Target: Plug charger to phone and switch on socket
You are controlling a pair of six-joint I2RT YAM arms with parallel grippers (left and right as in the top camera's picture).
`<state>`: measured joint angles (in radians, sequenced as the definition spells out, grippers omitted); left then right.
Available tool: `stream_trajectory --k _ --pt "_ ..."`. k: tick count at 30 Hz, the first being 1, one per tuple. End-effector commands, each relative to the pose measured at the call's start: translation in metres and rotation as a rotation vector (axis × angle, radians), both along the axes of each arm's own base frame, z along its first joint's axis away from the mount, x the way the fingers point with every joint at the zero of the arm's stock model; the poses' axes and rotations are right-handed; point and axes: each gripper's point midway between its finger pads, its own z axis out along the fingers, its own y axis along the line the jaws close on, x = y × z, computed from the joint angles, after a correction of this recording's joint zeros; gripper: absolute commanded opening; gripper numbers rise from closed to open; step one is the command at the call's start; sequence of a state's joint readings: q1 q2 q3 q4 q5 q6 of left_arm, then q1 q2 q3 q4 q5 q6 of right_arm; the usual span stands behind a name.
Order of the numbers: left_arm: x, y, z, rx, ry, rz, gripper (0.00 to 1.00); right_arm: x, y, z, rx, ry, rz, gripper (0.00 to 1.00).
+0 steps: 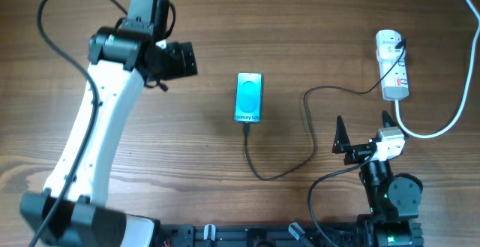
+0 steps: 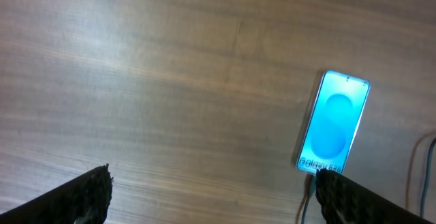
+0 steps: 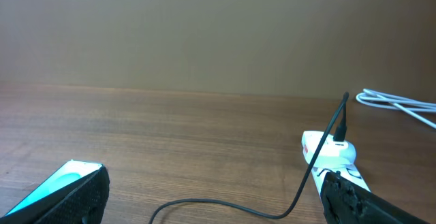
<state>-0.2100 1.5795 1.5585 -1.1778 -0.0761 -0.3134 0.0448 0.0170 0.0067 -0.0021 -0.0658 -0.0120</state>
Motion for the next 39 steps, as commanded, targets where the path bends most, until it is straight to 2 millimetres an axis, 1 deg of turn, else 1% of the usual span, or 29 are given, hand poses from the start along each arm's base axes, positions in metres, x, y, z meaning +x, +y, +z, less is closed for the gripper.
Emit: stream_trajectory --k 1,3,5,7,9,12,14,15,18,20,23,26,28,30,32,34,36,39 --pt "-0.029 0.002 -0.015 -0.031 0.006 0.003 1.0 0.0 -0.003 0.003 0.015 -0.013 -0.014 1.0" --pt "-0.049 0.004 -0.03 -0.041 0.016 -0.002 1.0 0.0 -0.003 0.003 0.015 -0.013 -0.014 1.0" --pt "-0.078 0.011 -0.042 -0.037 0.033 -0.001 1.0 0.0 -0.003 0.003 0.015 -0.013 -0.014 1.0" --pt "-0.097 0.015 -0.044 -0.039 0.017 -0.002 1.0 0.0 -0.003 0.003 0.015 -0.013 -0.014 1.0" --pt "-0.108 0.019 -0.036 -0.043 -0.051 0.002 1.0 0.0 -0.003 0.003 0.015 -0.013 -0.014 1.0" --pt "-0.113 0.019 -0.024 -0.061 -0.18 -0.031 1.0 0.0 -0.003 0.003 0.015 -0.013 -0.014 1.0" --pt "-0.114 0.018 -0.023 -0.075 -0.25 -0.044 1.0 0.0 -0.003 0.003 0.015 -0.013 -0.014 1.0" --pt "-0.114 0.015 -0.023 -0.083 -0.29 -0.073 1.0 0.0 -0.003 0.003 0.015 -0.013 -0.014 1.0" --pt "-0.113 -0.002 -0.025 -0.127 -0.411 -0.219 1.0 0.0 -0.003 0.003 0.015 -0.013 -0.014 1.0" --pt "-0.112 -0.008 -0.028 -0.148 -0.476 -0.261 1.0 0.0 -0.003 0.003 0.015 -0.013 -0.014 1.0" --pt "-0.113 -0.008 -0.037 -0.154 -0.534 -0.263 1.0 0.0 -0.003 0.003 0.015 -0.013 -0.014 0.99" --pt "-0.125 -0.007 -0.048 -0.159 -0.537 -0.267 1.0 0.0 -0.003 0.003 0.015 -0.013 -0.014 1.0" --pt "-0.13 -0.006 -0.045 -0.161 -0.561 -0.267 1.0 0.0 -0.003 0.003 0.015 -0.013 -0.014 1.0" --pt "-0.135 -0.005 -0.032 -0.165 -0.633 -0.27 1.0 0.0 -0.003 0.003 0.015 -0.013 -0.014 1.0" --pt "-0.139 -0.004 -0.025 -0.156 -0.689 -0.286 1.0 0.0 -0.003 0.003 0.015 -0.013 -0.014 1.0" --pt "-0.141 -0.003 -0.025 -0.14 -0.726 -0.307 1.0 0.0 -0.003 0.003 0.015 -0.013 -0.014 1.0" --pt "-0.141 -0.003 -0.03 -0.141 -0.741 -0.307 1.0 0.0 -0.003 0.003 0.015 -0.013 -0.014 1.0" --pt "-0.136 -0.005 -0.036 -0.145 -0.788 -0.307 1.0 0.0 -0.003 0.003 0.015 -0.013 -0.014 1.0"
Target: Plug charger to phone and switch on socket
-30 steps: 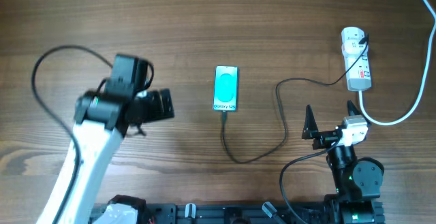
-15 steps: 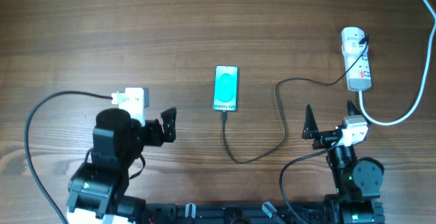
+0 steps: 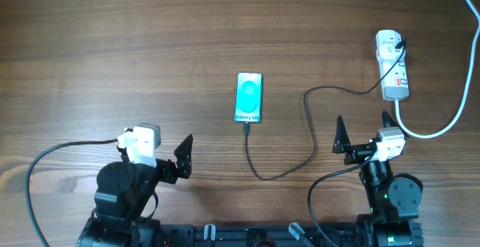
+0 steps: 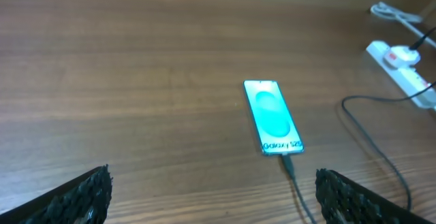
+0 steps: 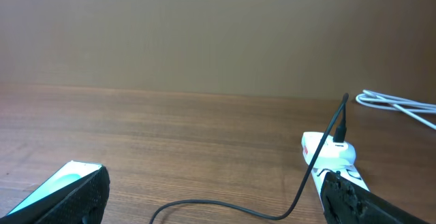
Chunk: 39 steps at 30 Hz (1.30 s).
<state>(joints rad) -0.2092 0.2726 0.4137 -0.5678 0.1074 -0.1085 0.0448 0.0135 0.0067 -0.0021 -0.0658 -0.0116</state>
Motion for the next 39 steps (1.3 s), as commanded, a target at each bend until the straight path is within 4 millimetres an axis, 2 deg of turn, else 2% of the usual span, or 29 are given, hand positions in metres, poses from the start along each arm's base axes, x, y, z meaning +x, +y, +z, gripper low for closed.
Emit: stream_trajectory --k 1,6,10,18,39 --pt "0.005 -0.003 -0.009 0.007 -0.057 -0.019 1.0 0.0 -0.003 0.002 0.014 -0.009 -0.014 1.0" --pt "0.013 -0.004 -0.015 -0.011 -0.145 -0.018 1.0 0.0 -0.003 0.002 0.014 -0.009 -0.014 1.0" --pt "0.019 -0.005 -0.013 -0.033 -0.243 -0.016 1.0 0.0 -0.003 0.002 0.015 -0.009 -0.014 0.99" --pt "0.027 0.014 -0.017 -0.074 -0.356 0.078 1.0 0.0 -0.003 0.002 0.014 -0.009 -0.014 1.0" --pt "0.029 0.03 -0.02 -0.013 -0.358 0.156 1.0 0.0 -0.003 0.002 0.014 -0.009 -0.014 1.0"
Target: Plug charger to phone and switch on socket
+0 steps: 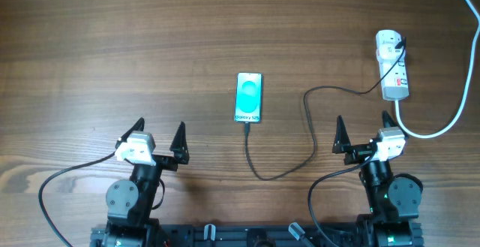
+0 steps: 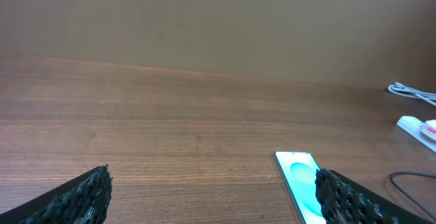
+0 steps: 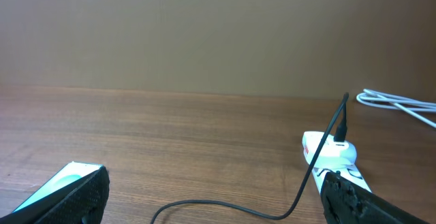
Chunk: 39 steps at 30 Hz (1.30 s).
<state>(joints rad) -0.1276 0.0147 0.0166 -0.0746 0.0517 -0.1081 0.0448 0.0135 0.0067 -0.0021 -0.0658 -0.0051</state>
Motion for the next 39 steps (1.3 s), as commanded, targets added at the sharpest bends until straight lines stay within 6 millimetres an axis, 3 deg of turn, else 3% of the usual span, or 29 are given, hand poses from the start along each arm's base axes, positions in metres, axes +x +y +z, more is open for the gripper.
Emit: stream_trajectory --k 1,39 --pt "0.001 0.007 -0.003 0.028 -0.003 0.031 1.0 0.0 -0.003 0.002 0.008 -0.01 -0.014 1.0" --pt "0.003 0.023 -0.003 0.137 -0.017 0.111 1.0 0.0 -0.003 0.002 0.008 -0.01 -0.014 1.0"
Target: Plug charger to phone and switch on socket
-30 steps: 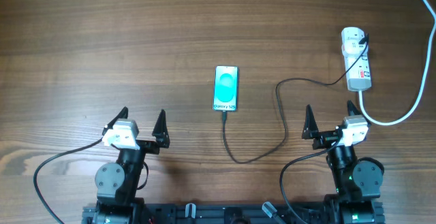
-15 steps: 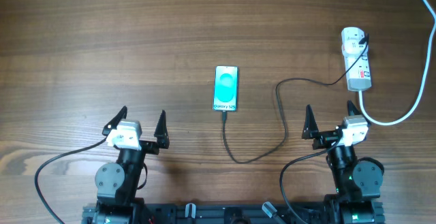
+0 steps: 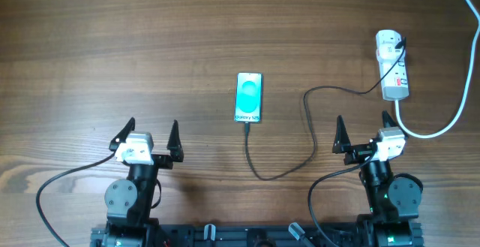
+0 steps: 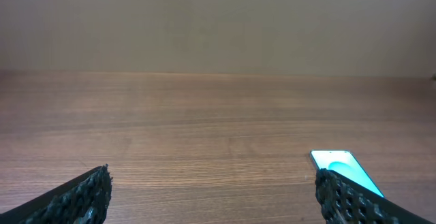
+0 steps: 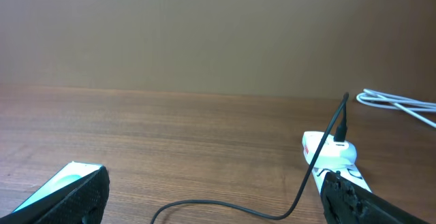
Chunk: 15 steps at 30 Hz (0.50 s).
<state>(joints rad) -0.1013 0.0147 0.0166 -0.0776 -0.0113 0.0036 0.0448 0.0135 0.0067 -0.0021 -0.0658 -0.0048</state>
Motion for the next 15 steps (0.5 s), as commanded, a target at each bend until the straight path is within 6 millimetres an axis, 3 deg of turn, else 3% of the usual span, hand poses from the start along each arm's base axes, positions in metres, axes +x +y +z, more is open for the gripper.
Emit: stream_trajectory --k 1,15 --pt "0.0004 0.0058 -0.0021 0.021 -0.005 0.029 1.0 -0.0003 -0.0027 0.0021 0.008 -0.01 -0.014 1.0" --pt "0.0001 0.0023 -0.0027 0.09 -0.008 0.003 1.0 -0.0003 -0.0027 0.0021 0.008 -0.01 -0.014 1.0"
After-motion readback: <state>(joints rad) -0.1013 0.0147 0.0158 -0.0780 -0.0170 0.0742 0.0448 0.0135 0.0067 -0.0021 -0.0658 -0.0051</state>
